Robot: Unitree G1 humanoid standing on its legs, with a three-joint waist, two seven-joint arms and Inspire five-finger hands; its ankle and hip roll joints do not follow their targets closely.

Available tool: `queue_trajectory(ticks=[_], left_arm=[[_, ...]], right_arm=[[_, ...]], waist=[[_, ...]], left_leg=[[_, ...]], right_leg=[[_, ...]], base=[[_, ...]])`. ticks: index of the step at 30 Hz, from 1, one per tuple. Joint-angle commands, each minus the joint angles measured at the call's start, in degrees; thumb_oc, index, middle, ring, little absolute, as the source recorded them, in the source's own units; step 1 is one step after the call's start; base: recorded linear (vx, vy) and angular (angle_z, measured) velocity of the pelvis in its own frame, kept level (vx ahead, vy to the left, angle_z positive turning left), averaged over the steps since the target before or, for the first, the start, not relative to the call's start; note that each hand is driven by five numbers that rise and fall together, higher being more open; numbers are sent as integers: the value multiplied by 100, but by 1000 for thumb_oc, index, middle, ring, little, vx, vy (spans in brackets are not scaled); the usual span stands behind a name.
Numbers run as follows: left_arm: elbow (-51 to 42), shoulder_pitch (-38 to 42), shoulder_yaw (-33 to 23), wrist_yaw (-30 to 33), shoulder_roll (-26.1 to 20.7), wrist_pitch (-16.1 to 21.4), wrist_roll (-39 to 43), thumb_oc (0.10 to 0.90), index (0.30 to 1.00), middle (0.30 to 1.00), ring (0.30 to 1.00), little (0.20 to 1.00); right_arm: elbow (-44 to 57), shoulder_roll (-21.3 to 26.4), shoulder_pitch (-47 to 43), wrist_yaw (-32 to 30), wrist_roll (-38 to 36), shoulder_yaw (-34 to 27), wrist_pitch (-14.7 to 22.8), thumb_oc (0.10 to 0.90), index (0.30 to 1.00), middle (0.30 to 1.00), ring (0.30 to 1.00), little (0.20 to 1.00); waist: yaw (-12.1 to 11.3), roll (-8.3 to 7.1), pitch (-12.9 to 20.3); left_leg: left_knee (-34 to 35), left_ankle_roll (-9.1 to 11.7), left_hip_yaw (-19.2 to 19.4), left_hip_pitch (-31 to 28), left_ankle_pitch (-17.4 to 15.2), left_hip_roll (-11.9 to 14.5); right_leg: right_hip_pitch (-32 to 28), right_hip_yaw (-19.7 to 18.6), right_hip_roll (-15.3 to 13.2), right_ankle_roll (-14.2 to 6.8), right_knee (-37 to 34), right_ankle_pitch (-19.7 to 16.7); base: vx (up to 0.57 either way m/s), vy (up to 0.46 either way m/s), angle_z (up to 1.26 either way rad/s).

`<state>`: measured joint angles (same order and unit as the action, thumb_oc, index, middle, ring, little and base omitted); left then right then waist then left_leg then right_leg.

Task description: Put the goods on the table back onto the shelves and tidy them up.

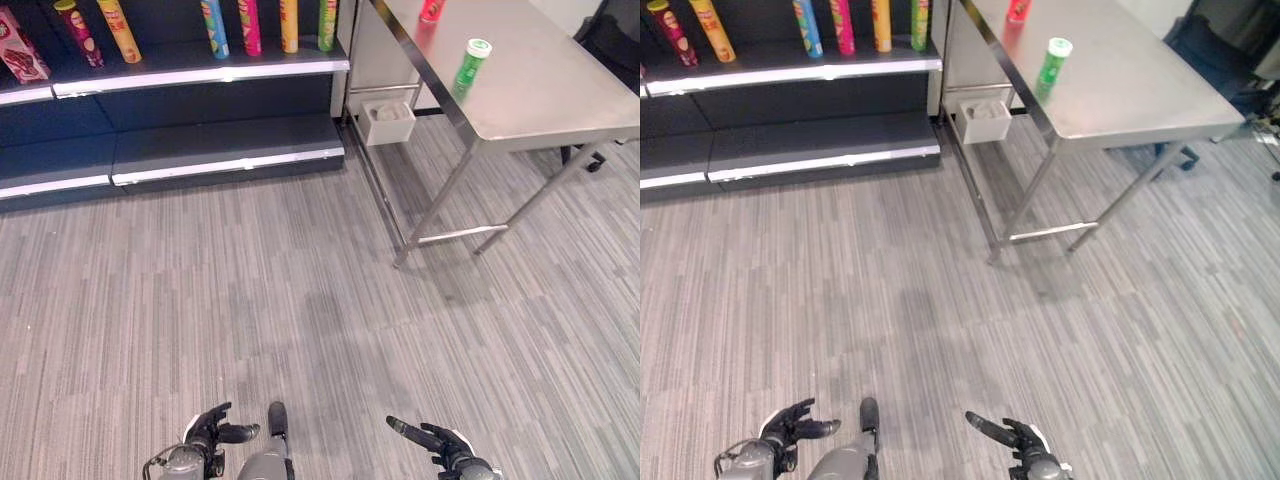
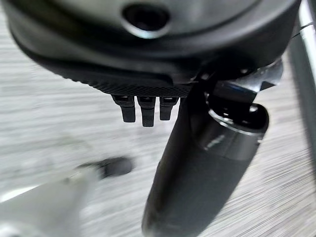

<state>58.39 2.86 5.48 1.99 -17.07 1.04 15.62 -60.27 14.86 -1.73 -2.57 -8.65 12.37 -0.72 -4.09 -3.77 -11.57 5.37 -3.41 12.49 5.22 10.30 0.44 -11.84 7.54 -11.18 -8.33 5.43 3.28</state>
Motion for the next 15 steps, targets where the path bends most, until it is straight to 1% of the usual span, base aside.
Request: queue_trajectory(ticks=[1, 2, 3, 4, 5, 6, 7, 8, 9, 10, 11, 12, 13, 14, 15], left_arm=[[-548, -197, -105, 148, -230, 191, 25, 800, 900, 900, 900, 900], [-548, -196, -104, 148, -228, 190, 25, 800, 900, 900, 900, 900], [-585, -150, -72, 179, -263, 192, -23, 800, 900, 900, 900, 900], [-614, -80, -8, 176, -276, 198, -78, 800, 900, 900, 900, 900], [-780, 30, 113, 154, -287, 244, -150, 800, 900, 900, 900, 900], [-780, 32, 112, 154, -285, 243, -150, 800, 900, 900, 900, 900], [-870, 78, 170, 134, -294, 252, -175, 800, 900, 900, 900, 900], [-915, 141, 242, 127, -296, 279, -177, 800, 900, 900, 900, 900], [-1040, 174, 284, 102, -277, 299, -187, 800, 900, 900, 900, 900], [-1077, 176, 299, 94, -261, 311, -201, 800, 900, 900, 900, 900], [-1078, 173, 301, 94, -258, 311, -201, 800, 900, 900, 900, 900], [-1096, 191, 314, 88, -239, 322, -239, 800, 900, 900, 900, 900], [-1206, 168, 344, 33, -236, 325, -320, 800, 900, 900, 900, 900], [-1210, 164, 344, 33, -234, 323, -320, 800, 900, 900, 900, 900], [-1300, 129, 408, -22, -223, 341, -429, 800, 900, 900, 900, 900]], right_arm=[[366, 395, 7, -24, -53, -263, 87, 800, 900, 900, 900, 900], [366, 397, 6, -24, -53, -264, 87, 800, 900, 900, 900, 900], [384, 393, -7, -46, -89, -292, 98, 800, 900, 900, 900, 900], [401, 393, -12, -43, -119, -280, 112, 800, 900, 900, 900, 900], [419, 422, -8, -33, -154, -241, 128, 800, 900, 900, 900, 900], [419, 423, -9, -33, -154, -241, 128, 800, 900, 900, 900, 900], [442, 460, 11, -39, -194, -249, 139, 800, 900, 900, 900, 900], [453, 483, 20, -62, -239, -250, 159, 800, 900, 900, 900, 900], [471, 510, 70, -74, -293, -309, 157, 800, 900, 900, 900, 900], [471, 511, 102, -83, -295, -335, 161, 800, 900, 900, 900, 900], [473, 514, 106, -83, -295, -335, 161, 800, 900, 900, 900, 900], [444, 497, 135, -85, -265, -358, 157, 800, 900, 900, 900, 900], [437, 469, 172, -83, -174, -365, 143, 800, 900, 900, 900, 900], [437, 471, 174, -83, -173, -365, 144, 800, 900, 900, 900, 900], [413, 488, 213, -79, -129, -399, 149, 800, 900, 900, 900, 900]], waist=[[32, 177, -40], [21, 191, -30], [97, 295, -135], [220, 444, -211], [479, 521, -332], [478, 535, -329], [574, 540, -368], [661, 544, -416], [795, 441, -415], [855, 390, -434], [880, 414, -461], [944, 385, -459], [1000, 344, -439], [1014, 360, -452], [1048, 343, -400]], left_leg=[[-348, 178, -281, 152, -497, -56], [-353, 181, -274, 167, -496, -37], [-259, 119, -323, -21, -552, -30], [-187, 102, -419, -209, -594, -10], [-88, 103, -631, -569, -709, -126], [-86, 106, -633, -564, -705, -111], [-61, 111, -701, -695, -762, -159], [-37, 111, -774, -819, -834, -213], [-37, 112, -942, -1056, -1061, -411], [-37, 117, -1020, -1208, -1186, -486], [-37, 119, -1048, -1247, -1203, -462], [-37, 140, -1089, -1389, -1340, -519], [-37, 202, -1074, -1557, -1505, -528], [-37, 206, -1089, -1578, -1515, -508], [-37, 190, -1108, -1733, -1655, -548]], right_leg=[[876, -215, -207, -171, 2139, -1256], [891, -223, -189, -166, 2128, -1272], [1287, -356, -95, -119, 2676, -1412], [1734, -425, 156, 31, 3054, -1033], [2109, -457, 586, 139, 2619, -540], [2104, -451, 601, 144, 2594, -560], [2169, -457, 770, 158, 2240, -440], [2329, -487, 956, 178, 1961, -405], [2619, -519, 1139, 110, 1030, -610], [2641, -363, 1124, 50, 518, -796], [2571, -329, 1138, 50, 467, -807], [2703, -95, 1081, -16, 28, -1003], [2791, 375, 958, -129, -567, -1146], [2749, 398, 972, -129, -603, -1158], [2721, 630, 882, -147, -837, -1235]], base=[[155, 343, 9], [119, 326, 23], [131, 204, 29], [369, 292, 10], [330, 190, -7], [345, 104, 0], [226, 43, 47], [468, 46, 53], [496, 30, 31], [389, 4, 5], [304, 7, 44], [395, -3, 69], [393, -5, 82], [474, -16, 48], [245, -5, 30]])
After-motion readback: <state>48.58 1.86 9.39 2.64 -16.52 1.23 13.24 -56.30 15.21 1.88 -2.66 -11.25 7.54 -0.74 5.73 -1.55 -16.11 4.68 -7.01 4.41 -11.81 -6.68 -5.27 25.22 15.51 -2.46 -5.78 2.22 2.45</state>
